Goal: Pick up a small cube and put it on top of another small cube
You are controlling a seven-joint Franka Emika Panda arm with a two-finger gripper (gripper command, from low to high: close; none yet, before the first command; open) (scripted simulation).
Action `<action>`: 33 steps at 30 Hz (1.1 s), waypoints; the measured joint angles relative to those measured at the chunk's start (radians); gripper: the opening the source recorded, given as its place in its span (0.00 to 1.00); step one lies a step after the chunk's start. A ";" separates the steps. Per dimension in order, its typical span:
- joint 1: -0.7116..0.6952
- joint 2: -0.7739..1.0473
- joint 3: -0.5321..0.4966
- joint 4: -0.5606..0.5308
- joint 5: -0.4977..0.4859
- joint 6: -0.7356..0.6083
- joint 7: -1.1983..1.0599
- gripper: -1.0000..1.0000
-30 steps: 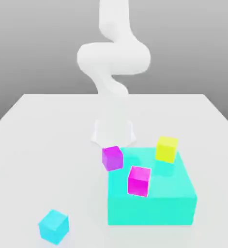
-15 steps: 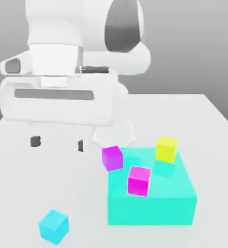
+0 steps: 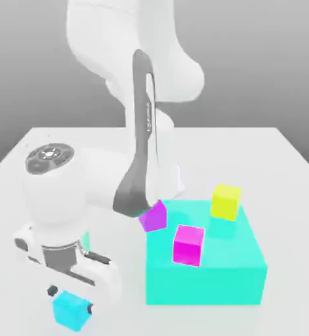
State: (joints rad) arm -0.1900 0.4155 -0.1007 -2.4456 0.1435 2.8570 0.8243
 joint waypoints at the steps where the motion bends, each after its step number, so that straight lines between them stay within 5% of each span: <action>1: 0.000 0.000 0.000 0.000 0.000 0.000 0.000 0.00; 10: 0.023 -0.152 -0.033 -0.032 -0.053 -0.120 0.042 0.00; 33: 0.099 -0.981 0.152 -0.427 -0.059 -0.547 0.520 0.00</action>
State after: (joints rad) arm -0.0914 -0.5659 0.0509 -2.8727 0.0840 2.3097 1.3445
